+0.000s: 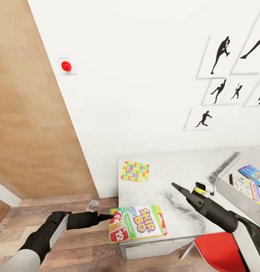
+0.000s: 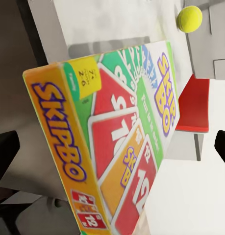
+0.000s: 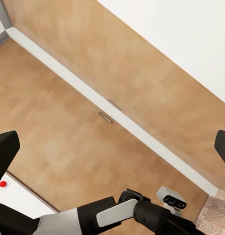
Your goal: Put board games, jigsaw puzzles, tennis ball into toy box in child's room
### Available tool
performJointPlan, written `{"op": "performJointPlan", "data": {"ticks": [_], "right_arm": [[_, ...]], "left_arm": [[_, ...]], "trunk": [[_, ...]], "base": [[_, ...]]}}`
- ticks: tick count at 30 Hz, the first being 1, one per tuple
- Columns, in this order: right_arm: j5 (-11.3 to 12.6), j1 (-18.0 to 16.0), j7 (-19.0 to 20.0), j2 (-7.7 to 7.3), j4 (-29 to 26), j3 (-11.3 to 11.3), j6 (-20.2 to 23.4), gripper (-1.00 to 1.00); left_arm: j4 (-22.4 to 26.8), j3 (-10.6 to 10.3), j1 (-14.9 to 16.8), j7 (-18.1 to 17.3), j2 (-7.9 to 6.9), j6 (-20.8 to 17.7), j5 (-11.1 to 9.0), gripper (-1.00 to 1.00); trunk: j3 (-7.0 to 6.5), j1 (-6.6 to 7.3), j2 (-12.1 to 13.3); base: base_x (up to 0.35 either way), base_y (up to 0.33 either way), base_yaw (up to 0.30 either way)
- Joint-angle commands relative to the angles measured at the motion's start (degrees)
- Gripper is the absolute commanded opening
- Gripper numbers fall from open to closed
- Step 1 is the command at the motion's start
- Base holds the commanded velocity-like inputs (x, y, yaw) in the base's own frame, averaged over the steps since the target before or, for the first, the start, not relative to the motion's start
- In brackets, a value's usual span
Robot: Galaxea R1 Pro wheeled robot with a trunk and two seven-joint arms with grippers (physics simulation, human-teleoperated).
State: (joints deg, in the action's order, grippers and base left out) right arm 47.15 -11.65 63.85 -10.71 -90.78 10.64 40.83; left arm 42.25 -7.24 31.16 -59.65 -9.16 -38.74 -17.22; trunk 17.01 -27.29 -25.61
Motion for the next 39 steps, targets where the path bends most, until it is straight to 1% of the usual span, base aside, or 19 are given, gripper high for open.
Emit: {"op": "performJointPlan", "data": {"ticks": [1,7,11,34,39], "right_arm": [[0.3,0.0,0.0,-0.01,0.0,0.0,0.4,1.0],[0.3,0.0,0.0,-0.01,0.0,0.1,0.4,1.0],[0.3,0.0,0.0,-0.01,0.0,0.1,0.4,1.0],[0.3,0.0,0.0,-0.01,0.0,0.0,0.4,1.0],[0.3,0.0,0.0,-0.01,0.0,0.1,0.4,1.0]], "left_arm": [[0.0,-0.2,0.0,0.1,-0.07,-0.4,-0.4,1.0],[0.0,-0.1,0.0,0.1,-0.07,-0.5,-0.4,1.0],[0.0,-0.1,0.0,0.1,-0.07,-0.5,-0.4,1.0],[0.0,-0.1,0.0,0.1,0.02,-0.5,-0.4,1.0],[0.0,-0.1,0.0,0.1,0.02,-0.5,-0.4,1.0]], "trunk": [[0.28,-0.25,-0.5],[1.36,-1.57,-2.9],[1.36,-1.57,-2.9],[5.49,-6.62,-12.1],[5.49,-6.62,-12.1]], "base": [[0.0,0.0,0.0],[0.0,0.0,0.0],[0.0,0.0,0.0],[0.0,0.0,0.0],[0.0,0.0,0.0]]}}
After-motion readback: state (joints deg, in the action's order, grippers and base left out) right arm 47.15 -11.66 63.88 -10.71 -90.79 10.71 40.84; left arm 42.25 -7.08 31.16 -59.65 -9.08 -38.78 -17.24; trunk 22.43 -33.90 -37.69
